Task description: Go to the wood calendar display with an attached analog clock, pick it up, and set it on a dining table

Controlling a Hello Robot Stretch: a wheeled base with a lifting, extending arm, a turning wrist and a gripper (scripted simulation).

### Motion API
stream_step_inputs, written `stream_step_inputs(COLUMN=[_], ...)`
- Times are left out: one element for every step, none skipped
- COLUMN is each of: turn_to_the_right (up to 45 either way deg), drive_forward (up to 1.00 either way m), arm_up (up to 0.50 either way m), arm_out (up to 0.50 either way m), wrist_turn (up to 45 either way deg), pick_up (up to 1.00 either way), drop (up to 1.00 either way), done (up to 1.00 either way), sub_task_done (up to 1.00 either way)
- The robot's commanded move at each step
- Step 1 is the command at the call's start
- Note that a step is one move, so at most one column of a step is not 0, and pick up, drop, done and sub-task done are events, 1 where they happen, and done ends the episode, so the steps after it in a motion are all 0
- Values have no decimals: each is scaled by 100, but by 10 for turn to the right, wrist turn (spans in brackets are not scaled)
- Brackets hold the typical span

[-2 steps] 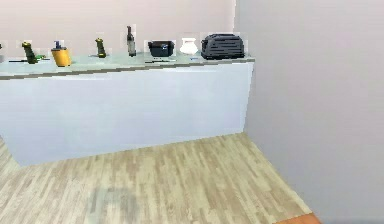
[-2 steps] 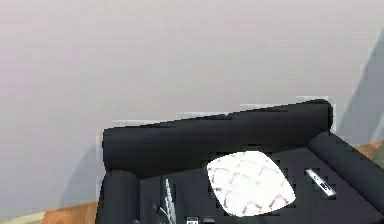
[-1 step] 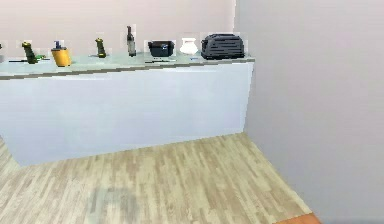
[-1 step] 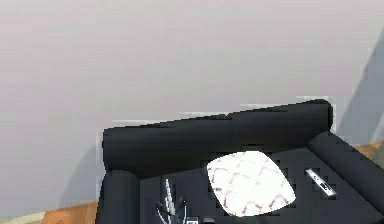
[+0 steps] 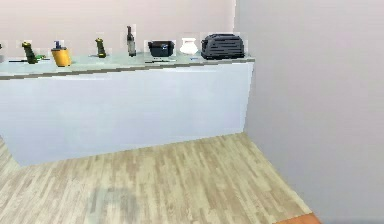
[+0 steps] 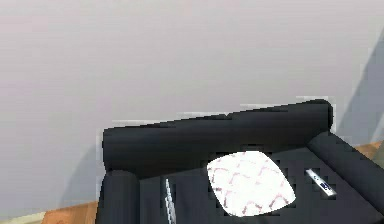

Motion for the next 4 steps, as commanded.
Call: stream_step_inputs(turn_to_the_right=[0,0,0,0], drive_forward=[0,0,0,0], arm_up=[0,10,50,14], arm_out=[0,0,0,0], wrist_turn=[0,0,0,0], pick_up=[100,0,0,0], drop=[0,0,0,0], done=[0,0,0,0], sub_task_done=[0,0,0,0])
